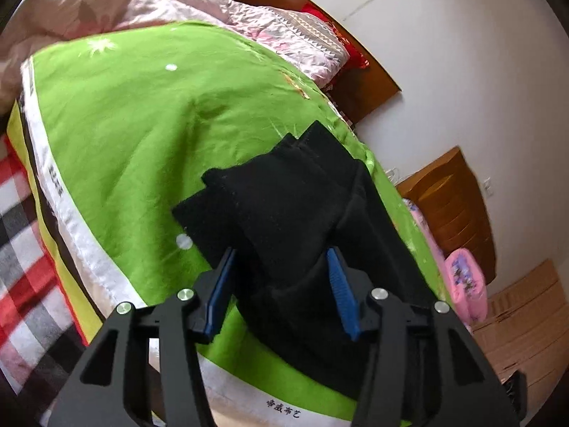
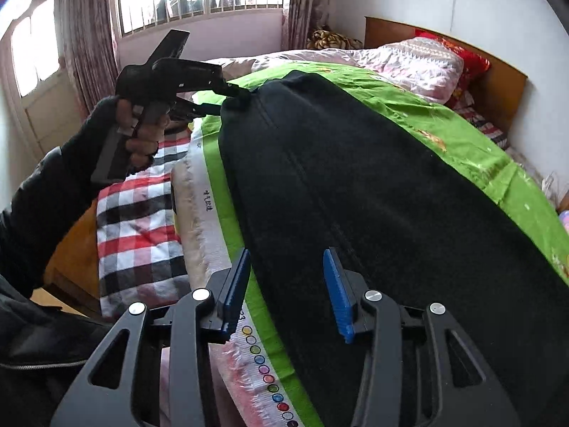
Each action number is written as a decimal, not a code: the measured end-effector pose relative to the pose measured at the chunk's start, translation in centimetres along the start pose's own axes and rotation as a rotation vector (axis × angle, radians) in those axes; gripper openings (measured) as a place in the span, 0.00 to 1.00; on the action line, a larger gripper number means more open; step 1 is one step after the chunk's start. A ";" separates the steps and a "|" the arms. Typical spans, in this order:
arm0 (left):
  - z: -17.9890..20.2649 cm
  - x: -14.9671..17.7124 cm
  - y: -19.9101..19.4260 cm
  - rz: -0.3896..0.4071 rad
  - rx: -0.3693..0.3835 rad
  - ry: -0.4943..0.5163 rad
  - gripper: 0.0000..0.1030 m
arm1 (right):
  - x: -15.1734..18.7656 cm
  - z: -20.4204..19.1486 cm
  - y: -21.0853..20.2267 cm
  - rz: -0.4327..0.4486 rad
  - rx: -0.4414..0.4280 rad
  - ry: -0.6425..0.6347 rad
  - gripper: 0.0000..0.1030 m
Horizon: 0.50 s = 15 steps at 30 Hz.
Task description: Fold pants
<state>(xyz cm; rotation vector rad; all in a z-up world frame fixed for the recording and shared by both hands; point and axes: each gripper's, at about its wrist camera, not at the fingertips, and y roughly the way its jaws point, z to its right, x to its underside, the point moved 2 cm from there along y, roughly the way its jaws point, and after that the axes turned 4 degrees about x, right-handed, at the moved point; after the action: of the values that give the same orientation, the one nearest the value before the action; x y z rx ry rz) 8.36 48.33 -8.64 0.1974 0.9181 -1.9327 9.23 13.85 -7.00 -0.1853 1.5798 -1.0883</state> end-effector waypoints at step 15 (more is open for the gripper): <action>2.6 1.4 0.1 0.027 -0.149 0.132 0.24 | 1.4 -1.6 -0.2 0.016 0.057 -0.086 0.13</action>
<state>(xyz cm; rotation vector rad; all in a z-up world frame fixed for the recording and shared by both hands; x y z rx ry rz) 8.36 45.59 -7.52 0.2507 1.1366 -1.8348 7.34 13.70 -8.00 -0.1786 1.4690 -1.0979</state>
